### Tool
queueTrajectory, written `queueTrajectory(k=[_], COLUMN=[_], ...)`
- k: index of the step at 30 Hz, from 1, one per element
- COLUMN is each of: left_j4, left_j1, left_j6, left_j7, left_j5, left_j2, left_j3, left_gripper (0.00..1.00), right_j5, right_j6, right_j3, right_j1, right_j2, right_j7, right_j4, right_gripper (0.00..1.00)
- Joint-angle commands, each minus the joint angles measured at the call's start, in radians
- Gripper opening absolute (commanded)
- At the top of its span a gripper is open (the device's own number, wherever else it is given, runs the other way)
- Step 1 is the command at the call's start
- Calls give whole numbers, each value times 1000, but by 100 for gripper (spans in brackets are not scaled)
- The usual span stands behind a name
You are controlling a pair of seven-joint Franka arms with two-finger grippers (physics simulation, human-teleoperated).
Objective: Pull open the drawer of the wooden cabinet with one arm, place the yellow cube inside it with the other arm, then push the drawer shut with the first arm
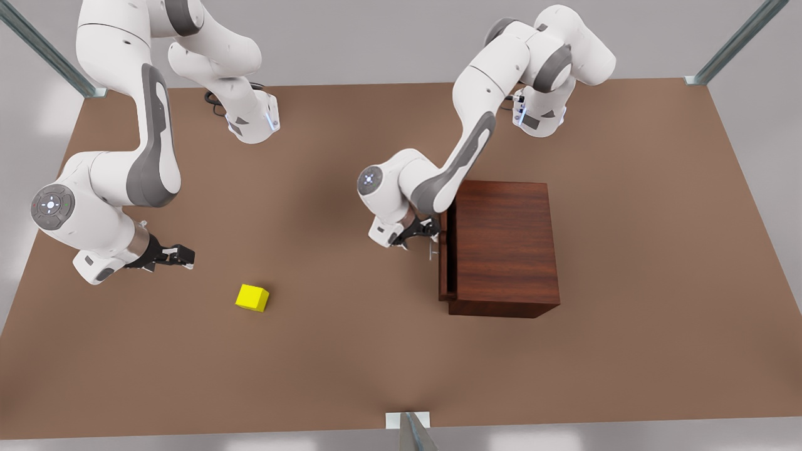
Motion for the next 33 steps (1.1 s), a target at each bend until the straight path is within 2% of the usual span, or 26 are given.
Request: queueTrajectory(k=[1, 10, 26, 28, 30, 33], left_j4=[7, 133, 210, 260, 374, 398], left_j1=[-2, -15, -58, -81, -83, -81], left_j6=[9, 3, -20, -119, -300, -434], left_j7=[-19, -62, -94, -89, -68, -51], left_j5=[1, 1, 1, 1, -1, -24], left_j2=[2, 76, 114, 103, 61, -44], left_j3=[-8, -18, -15, -25, -100, -147], left_gripper=[100, 100, 100, 100, 100, 100], right_j5=[1, 1, 2, 2, 2, 2], right_j6=[0, 0, 0, 0, 0, 0], right_j3=[0, 0, 0, 0, 0, 0], right_j1=[0, 0, 0, 0, 0, 0], right_j2=[-1, -1, -1, -1, -1, -1], right_j7=[-2, -3, -2, -2, -2, 0], right_j4=[1, 1, 1, 1, 2, 1], right_gripper=[100, 100, 100, 100, 100, 100])
